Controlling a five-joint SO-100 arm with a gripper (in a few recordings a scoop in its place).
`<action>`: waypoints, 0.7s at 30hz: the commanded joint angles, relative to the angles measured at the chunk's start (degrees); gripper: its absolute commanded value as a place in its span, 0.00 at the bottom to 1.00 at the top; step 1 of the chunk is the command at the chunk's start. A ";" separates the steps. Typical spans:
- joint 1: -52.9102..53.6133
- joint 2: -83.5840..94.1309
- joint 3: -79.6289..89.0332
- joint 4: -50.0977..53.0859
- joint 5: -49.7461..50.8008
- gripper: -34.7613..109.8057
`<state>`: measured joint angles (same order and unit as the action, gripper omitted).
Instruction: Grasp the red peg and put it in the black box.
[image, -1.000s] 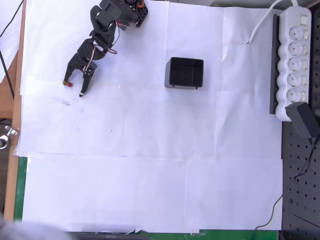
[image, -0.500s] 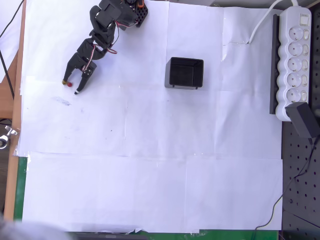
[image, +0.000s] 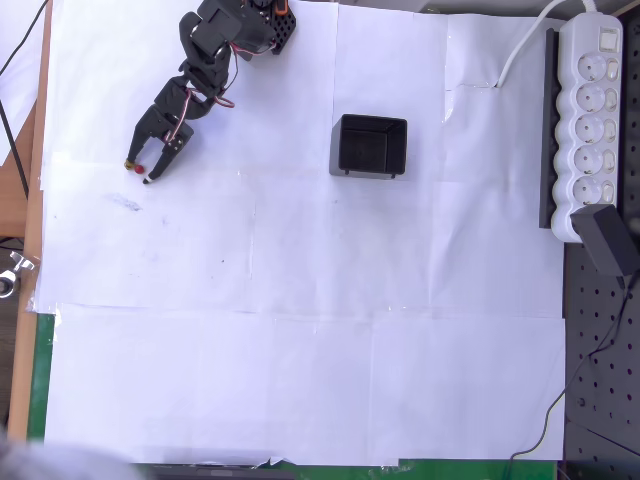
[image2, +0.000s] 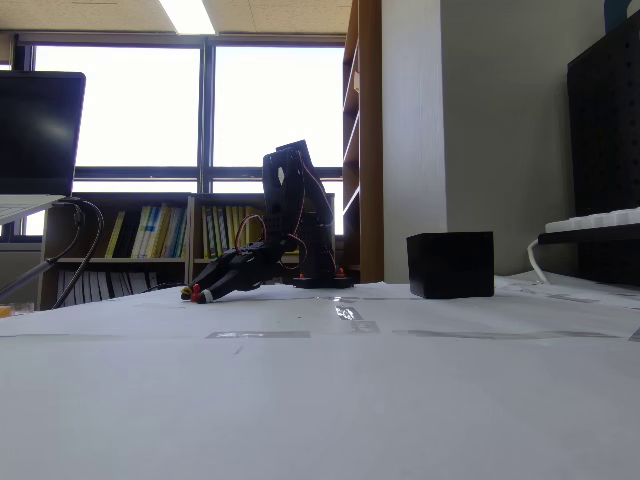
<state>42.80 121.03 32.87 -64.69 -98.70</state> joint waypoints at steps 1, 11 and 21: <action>0.88 0.35 -0.79 -1.32 -1.49 0.27; 0.62 0.09 -0.97 -1.32 -4.75 0.24; -4.31 -13.01 0.26 10.90 -1.49 0.24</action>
<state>39.55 116.19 31.38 -60.56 -101.25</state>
